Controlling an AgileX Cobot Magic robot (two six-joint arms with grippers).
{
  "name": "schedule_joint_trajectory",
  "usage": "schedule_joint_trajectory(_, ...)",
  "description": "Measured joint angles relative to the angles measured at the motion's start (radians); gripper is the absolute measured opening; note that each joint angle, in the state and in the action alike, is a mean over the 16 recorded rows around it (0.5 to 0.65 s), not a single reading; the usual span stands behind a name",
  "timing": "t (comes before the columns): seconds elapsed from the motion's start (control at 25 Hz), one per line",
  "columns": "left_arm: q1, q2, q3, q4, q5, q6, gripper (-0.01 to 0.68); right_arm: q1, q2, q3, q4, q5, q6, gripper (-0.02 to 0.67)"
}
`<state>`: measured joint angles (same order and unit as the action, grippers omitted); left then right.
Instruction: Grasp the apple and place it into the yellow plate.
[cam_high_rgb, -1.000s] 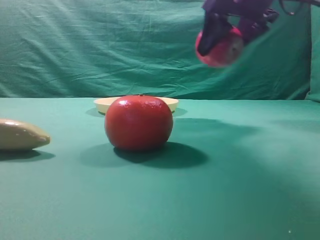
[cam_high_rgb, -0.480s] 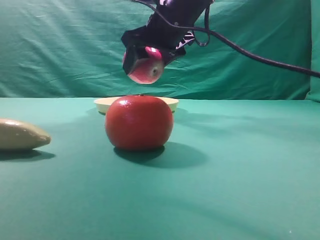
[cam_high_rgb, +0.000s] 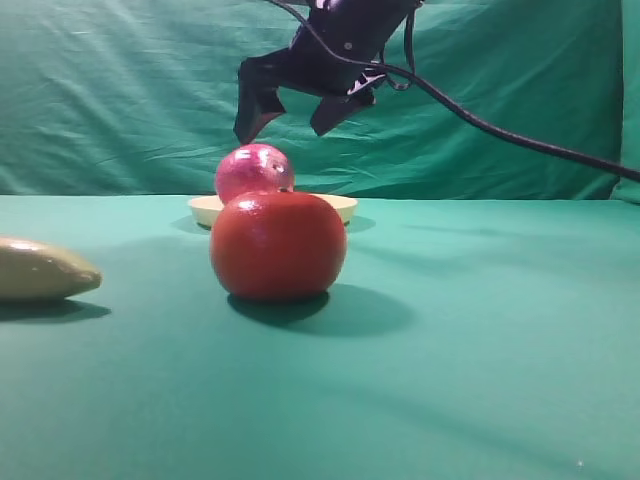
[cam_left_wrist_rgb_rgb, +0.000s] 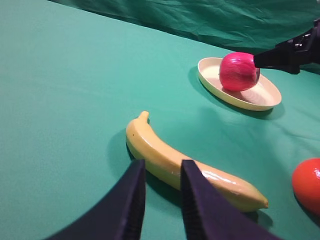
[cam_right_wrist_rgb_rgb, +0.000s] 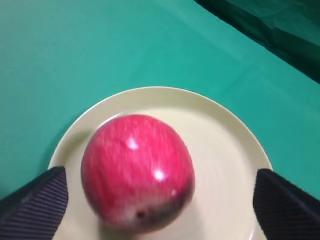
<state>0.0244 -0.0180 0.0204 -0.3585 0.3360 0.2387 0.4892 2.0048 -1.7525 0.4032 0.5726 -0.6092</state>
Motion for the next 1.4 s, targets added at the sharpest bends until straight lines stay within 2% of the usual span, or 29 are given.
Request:
schedule_joint_trajectory(0.24, 0.000, 0.000, 0.000, 0.000, 0.000, -0.001, 0.157, -0.063, -0.168, 0.004, -0.037, 0.206, 0.082, 0.125)
schedule_joint_trajectory(0.36, 0.000, 0.000, 0.000, 0.000, 0.000, -0.001, 0.157, -0.094, -0.261, 0.016, -0.064, 0.290, 0.136, 0.044)
schedule_joint_trajectory(0.44, 0.000, 0.000, 0.000, 0.000, 0.000, -0.001, 0.157, -0.111, -0.327, 0.032, -0.082, 0.334, 0.172, 0.014)
schedule_joint_trajectory(0.8, 0.000, 0.000, 0.000, 0.000, 0.000, -0.001, 0.157, -0.143, -0.667, 0.205, -0.150, 0.399, 0.281, 0.000)
schedule_joint_trajectory(1.4, 0.000, 0.000, 0.000, 0.000, 0.000, -0.001, 0.157, -0.143, -1.223, 0.640, -0.163, 0.371, 0.315, 0.000)
